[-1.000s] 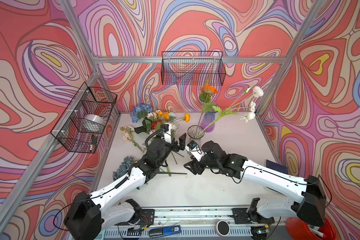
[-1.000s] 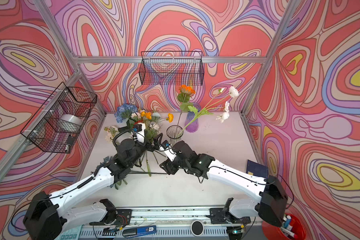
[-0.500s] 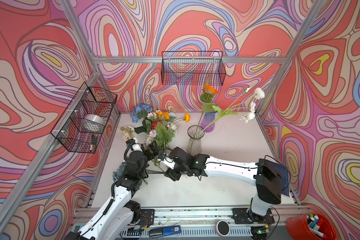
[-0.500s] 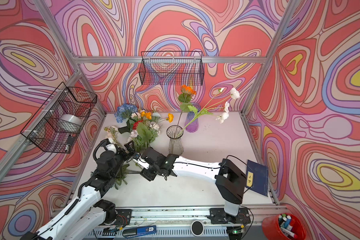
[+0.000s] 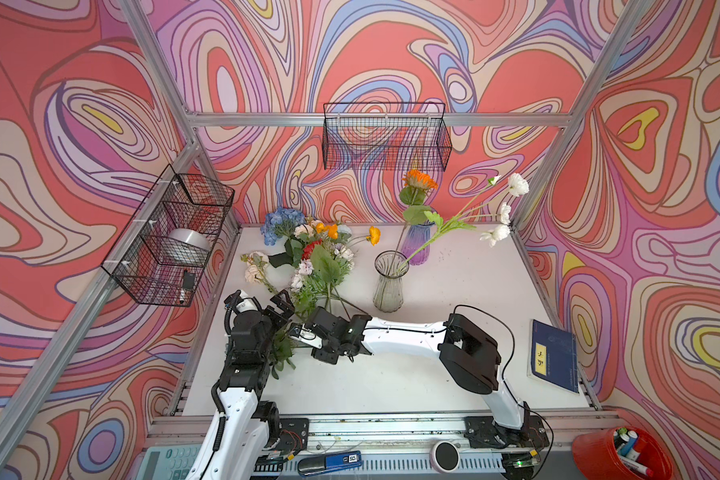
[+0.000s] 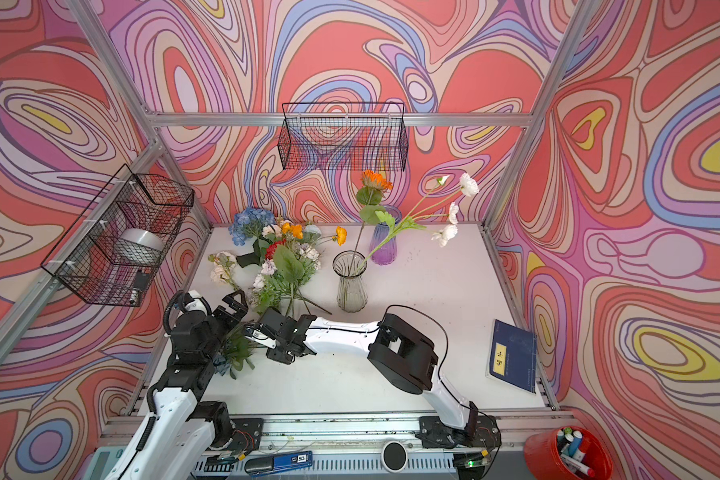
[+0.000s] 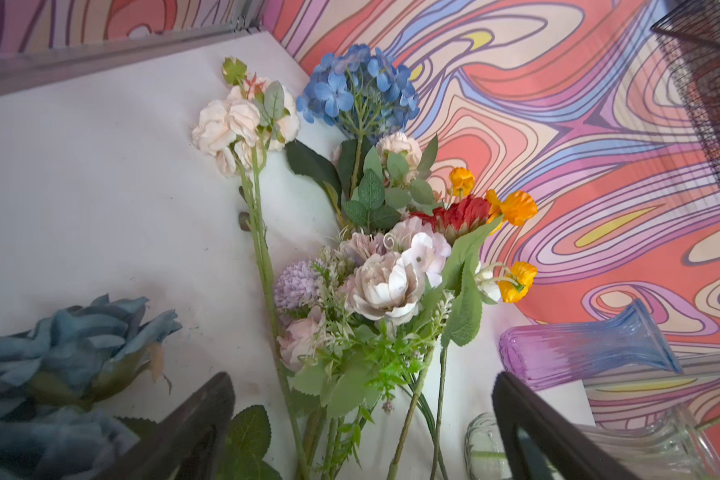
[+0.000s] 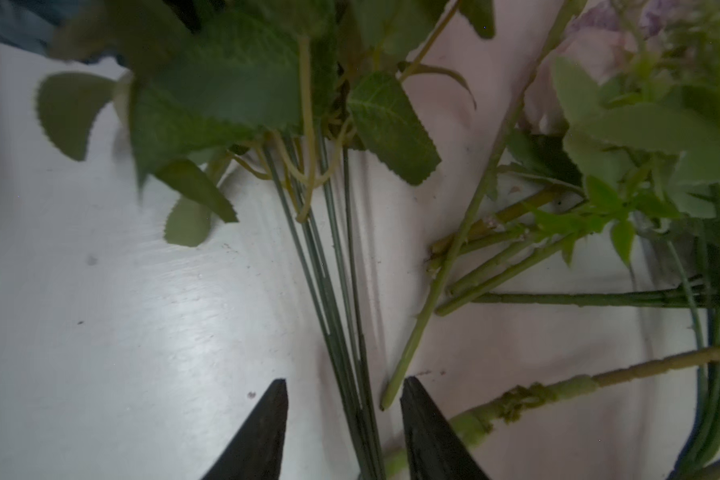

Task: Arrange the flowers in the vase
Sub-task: 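Grasp the blue rose stems with the right gripper and lift them up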

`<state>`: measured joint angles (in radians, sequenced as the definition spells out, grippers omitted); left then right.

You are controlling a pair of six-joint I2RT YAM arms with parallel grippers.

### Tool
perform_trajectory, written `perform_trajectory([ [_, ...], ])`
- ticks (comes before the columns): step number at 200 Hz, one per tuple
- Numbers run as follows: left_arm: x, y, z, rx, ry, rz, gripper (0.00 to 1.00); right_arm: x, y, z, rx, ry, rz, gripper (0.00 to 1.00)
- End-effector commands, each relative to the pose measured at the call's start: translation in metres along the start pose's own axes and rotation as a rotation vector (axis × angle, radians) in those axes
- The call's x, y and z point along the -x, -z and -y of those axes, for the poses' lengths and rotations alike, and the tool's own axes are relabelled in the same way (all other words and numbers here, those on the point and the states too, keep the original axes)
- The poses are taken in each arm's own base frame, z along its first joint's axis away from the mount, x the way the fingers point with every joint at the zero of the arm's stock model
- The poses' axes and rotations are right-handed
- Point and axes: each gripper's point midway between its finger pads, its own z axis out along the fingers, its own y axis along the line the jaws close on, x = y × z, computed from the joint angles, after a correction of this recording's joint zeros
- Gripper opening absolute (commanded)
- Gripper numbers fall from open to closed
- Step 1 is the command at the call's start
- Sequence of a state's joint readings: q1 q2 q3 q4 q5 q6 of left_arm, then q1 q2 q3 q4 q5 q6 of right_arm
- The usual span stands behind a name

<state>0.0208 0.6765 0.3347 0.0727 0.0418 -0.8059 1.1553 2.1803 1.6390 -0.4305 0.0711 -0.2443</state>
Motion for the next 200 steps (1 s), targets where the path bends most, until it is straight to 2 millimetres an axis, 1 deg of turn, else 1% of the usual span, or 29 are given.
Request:
perform_trajectory([
  [1,-0.006,-0.006,0.009,-0.056,0.032,-0.051,1.00,0.013,-0.011,0.017,-0.102,-0.001,0.044,0.43],
  [12,-0.006,-0.009,0.010,-0.059,0.038,-0.063,1.00,0.014,-0.015,0.018,-0.109,-0.014,0.057,0.40],
  [31,-0.007,-0.011,0.008,-0.060,0.050,-0.071,1.00,0.017,-0.019,0.017,-0.105,-0.029,0.085,0.31],
  [53,-0.003,-0.010,0.005,-0.049,0.058,-0.054,1.00,0.017,-0.018,0.013,-0.084,-0.038,0.104,0.15],
  [72,0.002,-0.006,0.002,-0.037,0.062,-0.029,1.00,0.019,-0.008,0.007,-0.048,-0.048,0.128,0.04],
  [84,0.007,-0.002,0.003,-0.037,0.070,-0.010,1.00,0.020,0.001,0.006,-0.041,-0.057,0.146,0.00],
  [96,0.014,0.001,0.008,-0.049,0.076,0.009,1.00,0.019,0.009,0.007,-0.046,-0.068,0.158,0.00],
  [119,0.032,0.011,0.032,-0.113,0.067,0.038,1.00,0.013,0.024,0.017,-0.079,-0.119,0.168,0.00],
  [140,0.048,0.022,0.067,-0.209,0.045,0.033,1.00,0.010,0.037,0.031,-0.082,-0.220,0.192,0.00],
  [144,0.048,0.022,0.070,-0.221,0.043,0.023,1.00,0.010,0.040,0.035,-0.078,-0.243,0.204,0.00],
  [148,0.058,0.028,0.085,-0.258,0.038,0.036,1.00,0.011,0.043,0.038,-0.075,-0.263,0.217,0.00],
  [157,0.064,0.034,0.100,-0.308,0.036,0.034,1.00,0.013,0.052,0.045,-0.069,-0.310,0.256,0.00],
  [175,0.075,0.046,0.121,-0.378,0.037,0.037,1.00,0.022,0.071,0.061,-0.051,-0.387,0.339,0.00],
  [200,0.089,0.067,0.140,-0.447,0.046,0.078,1.00,0.034,0.098,0.086,-0.027,-0.483,0.436,0.00],
])
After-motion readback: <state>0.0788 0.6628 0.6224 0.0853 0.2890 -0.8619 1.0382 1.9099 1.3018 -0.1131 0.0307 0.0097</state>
